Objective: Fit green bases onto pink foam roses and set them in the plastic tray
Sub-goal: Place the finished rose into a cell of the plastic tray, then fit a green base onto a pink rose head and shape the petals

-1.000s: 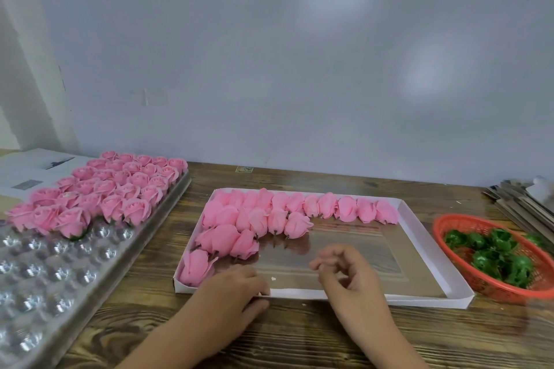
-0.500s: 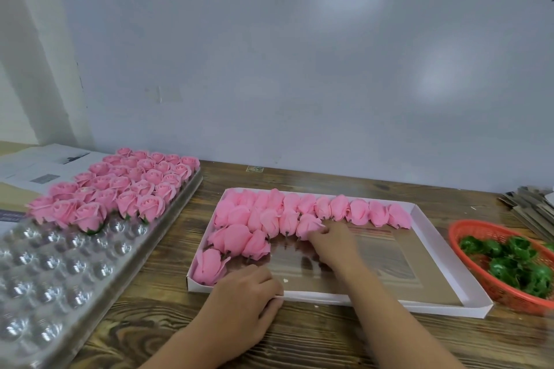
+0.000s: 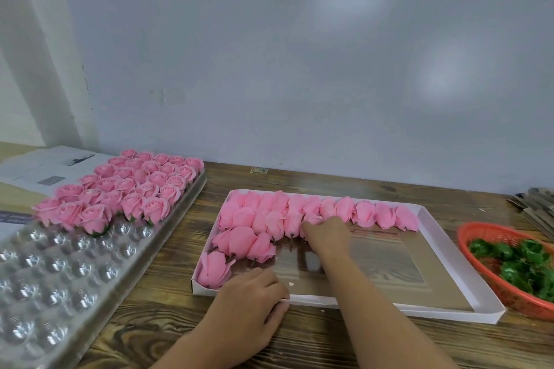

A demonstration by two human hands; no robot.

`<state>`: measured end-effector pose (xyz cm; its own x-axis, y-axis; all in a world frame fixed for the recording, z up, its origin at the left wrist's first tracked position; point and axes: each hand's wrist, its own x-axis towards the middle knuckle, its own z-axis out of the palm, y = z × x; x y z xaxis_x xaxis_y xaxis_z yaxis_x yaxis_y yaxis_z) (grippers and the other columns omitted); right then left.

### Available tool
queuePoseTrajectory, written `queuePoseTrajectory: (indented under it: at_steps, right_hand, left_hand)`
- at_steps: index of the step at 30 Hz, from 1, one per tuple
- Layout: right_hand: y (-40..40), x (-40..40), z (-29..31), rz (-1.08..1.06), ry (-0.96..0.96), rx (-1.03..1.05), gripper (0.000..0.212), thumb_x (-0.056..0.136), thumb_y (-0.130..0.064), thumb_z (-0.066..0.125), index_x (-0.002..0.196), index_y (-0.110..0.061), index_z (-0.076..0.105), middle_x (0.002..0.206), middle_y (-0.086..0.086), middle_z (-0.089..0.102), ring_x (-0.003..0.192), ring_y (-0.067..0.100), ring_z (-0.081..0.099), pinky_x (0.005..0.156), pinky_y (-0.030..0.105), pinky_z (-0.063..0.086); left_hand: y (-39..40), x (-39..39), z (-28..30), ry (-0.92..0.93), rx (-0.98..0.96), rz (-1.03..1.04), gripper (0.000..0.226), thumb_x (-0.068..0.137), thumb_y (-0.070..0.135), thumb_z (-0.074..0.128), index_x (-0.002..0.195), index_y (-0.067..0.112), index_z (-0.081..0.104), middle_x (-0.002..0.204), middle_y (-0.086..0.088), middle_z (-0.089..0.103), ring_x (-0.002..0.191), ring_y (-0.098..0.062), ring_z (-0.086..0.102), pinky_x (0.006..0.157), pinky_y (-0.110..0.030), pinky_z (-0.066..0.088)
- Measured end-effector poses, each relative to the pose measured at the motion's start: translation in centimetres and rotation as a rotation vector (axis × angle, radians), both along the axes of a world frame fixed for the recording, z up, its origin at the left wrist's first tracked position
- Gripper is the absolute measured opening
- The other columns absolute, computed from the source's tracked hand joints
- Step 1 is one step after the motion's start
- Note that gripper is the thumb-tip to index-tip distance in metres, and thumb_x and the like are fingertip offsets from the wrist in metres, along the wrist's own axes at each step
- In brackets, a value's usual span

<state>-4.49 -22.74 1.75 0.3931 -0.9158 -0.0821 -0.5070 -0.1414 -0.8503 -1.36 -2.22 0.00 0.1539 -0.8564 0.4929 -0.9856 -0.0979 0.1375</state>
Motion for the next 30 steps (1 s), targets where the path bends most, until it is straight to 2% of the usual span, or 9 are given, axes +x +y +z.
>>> queuePoseTrajectory:
  at_steps: [4, 6, 10, 13, 16, 20, 23, 26, 30]
  right_hand:
    - [0.0, 0.0, 0.2, -0.012, -0.026, 0.034, 0.017, 0.073, -0.02, 0.064, 0.08, -0.005, 0.062, 0.081, 0.014, 0.062, 0.072, 0.028, 0.058, 0.061, 0.031, 0.048]
    - [-0.1, -0.5, 0.3, -0.011, -0.062, 0.048, 0.011, 0.072, -0.018, 0.063, 0.07, -0.006, 0.064, 0.077, 0.014, 0.065, 0.07, 0.029, 0.059, 0.063, 0.037, 0.054]
    - [-0.9, -2.4, 0.6, 0.012, -0.167, 0.084, 0.027, 0.071, -0.015, 0.066, 0.047, -0.014, 0.053, 0.054, 0.007, 0.053, 0.056, 0.024, 0.05, 0.058, 0.035, 0.045]
    - [-1.7, -4.8, 0.7, 0.074, -0.308, 0.187, 0.016, 0.077, -0.013, 0.068, 0.065, -0.011, 0.057, 0.062, 0.01, 0.049, 0.062, 0.02, 0.045, 0.063, 0.031, 0.041]
    - [-2.1, -7.8, 1.3, 0.177, -0.459, 0.406, 0.009, 0.084, -0.013, 0.071, 0.08, -0.012, 0.063, 0.069, 0.005, 0.064, 0.065, 0.015, 0.059, 0.064, 0.026, 0.05]
    - [-1.5, -10.6, 2.0, 0.316, -0.595, 0.6, 0.01, 0.08, -0.017, 0.073, 0.086, -0.018, 0.066, 0.079, 0.001, 0.069, 0.069, 0.009, 0.062, 0.062, 0.02, 0.054]
    - [-0.7, -11.4, 2.3, 0.438, -0.706, 0.689, 0.021, 0.073, -0.021, 0.074, 0.091, -0.017, 0.064, 0.088, 0.005, 0.069, 0.078, 0.015, 0.064, 0.07, 0.028, 0.058]
    - [0.0, -11.4, 2.7, 0.533, -0.799, 0.764, 0.019, 0.081, -0.012, 0.07, 0.098, -0.012, 0.061, 0.102, 0.018, 0.068, 0.093, 0.03, 0.065, 0.078, 0.038, 0.06]
    - [1.2, -11.3, 2.9, 0.591, -0.841, 0.706, 0.02, 0.08, -0.014, 0.076, 0.097, -0.012, 0.067, 0.108, 0.023, 0.068, 0.096, 0.032, 0.069, 0.074, 0.039, 0.06]
  left_hand:
    - [0.0, 0.0, 0.0, 0.0, 0.005, -0.003, 0.012, 0.089, 0.037, 0.057, 0.082, 0.033, 0.066, 0.082, 0.019, 0.061, 0.073, -0.002, 0.057, 0.057, -0.022, 0.051]
    - [0.0, 0.1, 0.0, 0.0, 0.006, -0.006, 0.012, 0.089, 0.038, 0.057, 0.082, 0.033, 0.066, 0.082, 0.019, 0.061, 0.073, -0.001, 0.057, 0.057, -0.021, 0.05]
    - [-0.1, 0.2, -0.1, -0.009, 0.017, -0.01, 0.013, 0.09, 0.039, 0.056, 0.083, 0.034, 0.066, 0.083, 0.02, 0.061, 0.074, -0.001, 0.056, 0.059, -0.021, 0.051]
    - [-0.1, 0.1, -0.1, 0.048, 0.023, -0.01, 0.015, 0.088, 0.044, 0.058, 0.083, 0.034, 0.067, 0.083, 0.02, 0.06, 0.075, 0.001, 0.056, 0.062, -0.019, 0.052]
    - [-0.2, -0.1, 0.3, 0.139, 0.045, 0.009, 0.029, 0.091, 0.054, 0.053, 0.094, 0.032, 0.072, 0.095, 0.02, 0.061, 0.089, 0.003, 0.055, 0.078, -0.017, 0.049]
    - [-1.1, -0.7, 2.0, 0.455, 0.029, 0.054, 0.04, 0.092, 0.062, 0.044, 0.104, 0.034, 0.07, 0.104, 0.031, 0.055, 0.105, 0.012, 0.051, 0.087, -0.006, 0.038]
    - [-3.1, -1.4, 3.8, 0.788, 0.079, 0.062, 0.028, 0.092, 0.062, 0.05, 0.102, 0.041, 0.066, 0.103, 0.027, 0.064, 0.101, 0.012, 0.056, 0.087, -0.014, 0.044]
    - [-5.0, -2.1, 5.7, 1.166, 0.137, -0.047, 0.036, 0.078, 0.075, 0.051, 0.102, 0.055, 0.068, 0.108, 0.032, 0.068, 0.102, 0.014, 0.06, 0.089, -0.019, 0.047]
    - [-7.2, -3.3, 6.4, 1.311, 0.095, -0.16, 0.035, 0.088, 0.065, 0.063, 0.116, 0.044, 0.067, 0.114, 0.024, 0.071, 0.105, 0.01, 0.064, 0.081, -0.013, 0.051]
